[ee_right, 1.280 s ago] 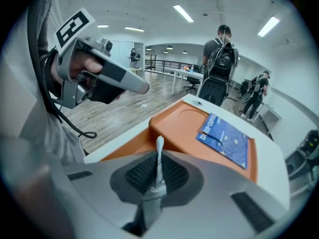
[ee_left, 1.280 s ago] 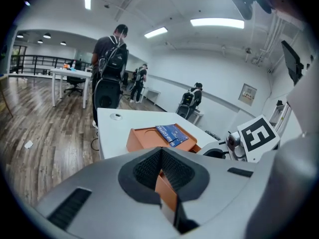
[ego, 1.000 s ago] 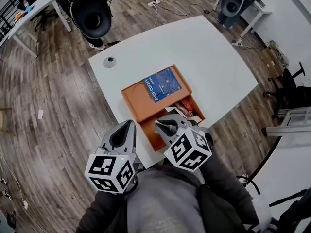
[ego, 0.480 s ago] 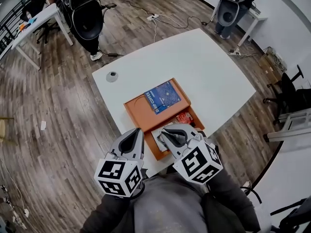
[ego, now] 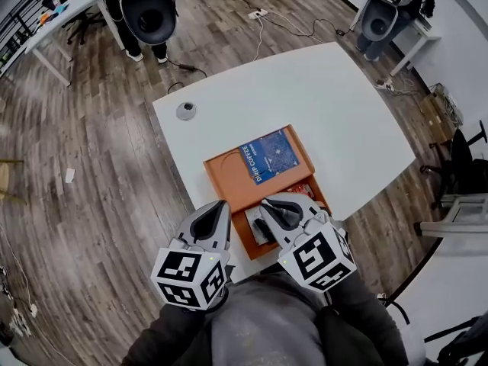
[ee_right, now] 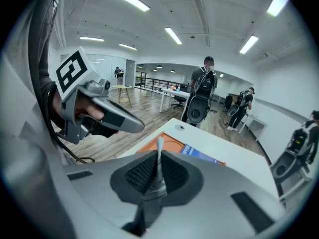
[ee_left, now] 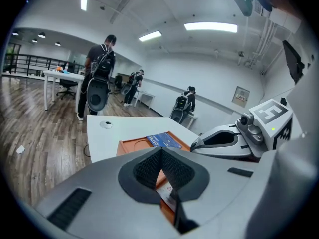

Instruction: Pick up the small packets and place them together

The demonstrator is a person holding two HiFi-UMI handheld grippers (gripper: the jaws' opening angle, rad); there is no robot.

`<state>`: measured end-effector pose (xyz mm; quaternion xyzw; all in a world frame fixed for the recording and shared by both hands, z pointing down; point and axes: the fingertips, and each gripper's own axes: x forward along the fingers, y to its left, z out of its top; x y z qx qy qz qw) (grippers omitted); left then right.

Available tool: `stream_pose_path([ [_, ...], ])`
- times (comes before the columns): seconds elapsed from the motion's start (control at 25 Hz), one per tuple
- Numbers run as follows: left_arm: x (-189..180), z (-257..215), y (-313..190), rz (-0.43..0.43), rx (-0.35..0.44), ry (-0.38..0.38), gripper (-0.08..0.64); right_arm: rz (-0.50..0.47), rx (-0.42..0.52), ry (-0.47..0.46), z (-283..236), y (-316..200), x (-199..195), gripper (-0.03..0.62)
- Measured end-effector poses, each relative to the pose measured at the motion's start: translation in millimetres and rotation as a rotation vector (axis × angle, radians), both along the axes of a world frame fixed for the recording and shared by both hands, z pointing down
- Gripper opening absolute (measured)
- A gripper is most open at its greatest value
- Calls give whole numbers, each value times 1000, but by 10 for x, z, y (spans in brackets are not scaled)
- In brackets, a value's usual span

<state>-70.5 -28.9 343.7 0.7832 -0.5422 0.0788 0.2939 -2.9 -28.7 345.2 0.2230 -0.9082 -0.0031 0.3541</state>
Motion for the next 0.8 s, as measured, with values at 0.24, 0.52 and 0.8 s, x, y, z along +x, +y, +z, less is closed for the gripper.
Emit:
stream_pose_path([
  [0.24, -218, -51, -89, -104, -3, 14, -3, -63, 35, -19, -199, -324, -205, 21],
  [0.52, -526, 34, -140, -239, -26, 29, -3, -132, -29, 24, 110, -714, -515, 21],
  [0.8, -787, 190, -67, -330, -67, 46, -3, -189, -83, 79, 467, -798, -787, 75],
])
